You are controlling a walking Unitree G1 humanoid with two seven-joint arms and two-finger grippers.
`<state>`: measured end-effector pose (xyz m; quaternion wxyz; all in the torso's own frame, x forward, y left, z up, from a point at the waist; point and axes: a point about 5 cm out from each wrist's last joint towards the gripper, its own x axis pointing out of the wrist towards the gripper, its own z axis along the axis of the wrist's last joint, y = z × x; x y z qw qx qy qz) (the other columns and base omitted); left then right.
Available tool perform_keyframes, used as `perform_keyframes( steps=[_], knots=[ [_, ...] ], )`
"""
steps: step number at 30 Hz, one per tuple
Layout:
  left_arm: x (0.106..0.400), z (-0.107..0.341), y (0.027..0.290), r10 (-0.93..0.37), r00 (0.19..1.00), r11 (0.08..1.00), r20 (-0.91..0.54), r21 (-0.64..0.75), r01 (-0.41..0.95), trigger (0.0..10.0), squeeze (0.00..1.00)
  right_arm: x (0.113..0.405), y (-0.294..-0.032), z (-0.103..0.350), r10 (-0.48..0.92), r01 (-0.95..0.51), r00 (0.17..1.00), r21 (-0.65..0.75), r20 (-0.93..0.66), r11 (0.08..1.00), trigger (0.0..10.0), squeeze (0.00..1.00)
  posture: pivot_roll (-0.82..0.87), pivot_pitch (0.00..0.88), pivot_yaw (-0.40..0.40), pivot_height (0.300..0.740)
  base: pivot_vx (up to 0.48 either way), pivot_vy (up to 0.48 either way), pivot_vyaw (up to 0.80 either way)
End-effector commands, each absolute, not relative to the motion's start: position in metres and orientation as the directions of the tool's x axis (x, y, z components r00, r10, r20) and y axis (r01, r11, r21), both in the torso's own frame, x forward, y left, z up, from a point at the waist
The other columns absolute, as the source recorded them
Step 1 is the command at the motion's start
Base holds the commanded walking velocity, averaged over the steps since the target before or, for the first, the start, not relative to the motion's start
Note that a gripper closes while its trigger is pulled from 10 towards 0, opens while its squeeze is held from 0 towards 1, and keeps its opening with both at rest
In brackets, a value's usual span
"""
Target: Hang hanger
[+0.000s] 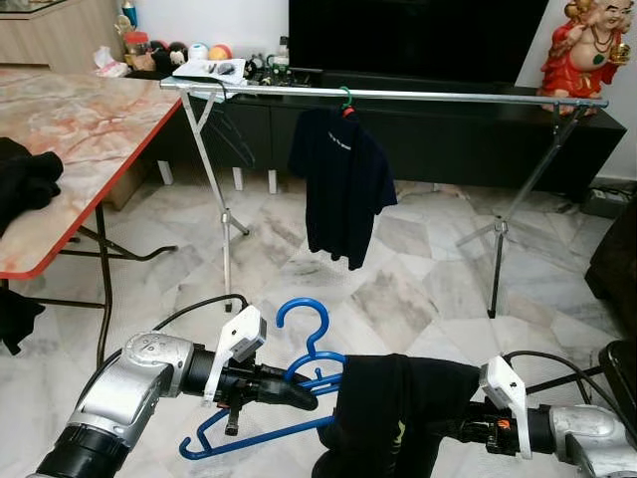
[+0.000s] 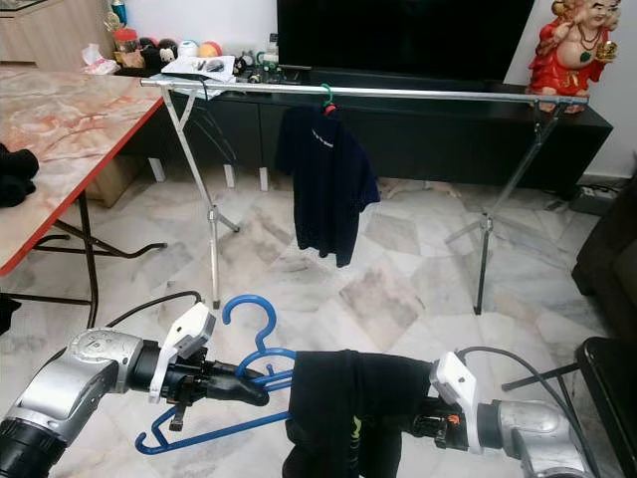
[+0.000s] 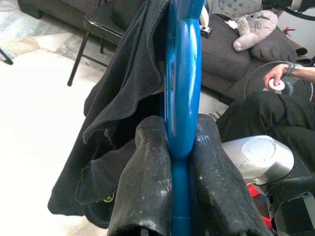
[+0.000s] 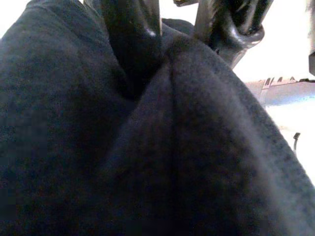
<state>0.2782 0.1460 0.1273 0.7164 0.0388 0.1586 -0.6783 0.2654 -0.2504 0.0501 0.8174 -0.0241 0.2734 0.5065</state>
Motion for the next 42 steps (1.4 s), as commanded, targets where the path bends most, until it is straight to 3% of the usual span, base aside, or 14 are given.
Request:
perform_keyframes(
  steps=[1, 23, 31, 42],
  knots=[
    [0.279, 0.143, 0.137, -0.975, 0.001, 0.025, -0.222, -0.109, 0.994, 0.0, 0.0, 0.266, -0.247, 0.05, 0.818, -0.845, 0.332, 0.238, -0.469, 0.479, 0.0, 0.0, 0.05, 0.047, -0.042, 0.74, 0.0, 0.0, 0.0],
    [0.278, 0.142, 0.136, -0.976, -0.001, 0.024, -0.219, -0.114, 0.993, 0.0, 0.0, 0.27, -0.246, 0.052, 0.81, -0.839, 0.362, 0.219, -0.461, 0.499, 0.0, 0.0, 0.05, 0.051, -0.041, 0.74, 0.0, 0.0, 0.0],
    [0.271, 0.12, 0.149, -0.938, -0.009, 0.041, -0.347, -0.136, 0.99, 0.0, 0.0, 0.27, -0.253, 0.054, 0.788, -0.834, 0.373, 0.194, -0.489, 0.516, 0.0, 0.0, 0.05, 0.056, -0.04, 0.74, 0.0, 0.0, 0.0],
    [0.269, 0.095, 0.172, -0.881, 0.089, 0.168, -0.465, -0.133, 0.977, 0.0, 0.0, 0.267, -0.268, 0.056, 0.737, -0.828, 0.378, 0.152, -0.56, 0.54, 0.0, 0.0, 0.05, 0.06, -0.038, 0.74, 0.0, 0.0, 0.0]
  ],
)
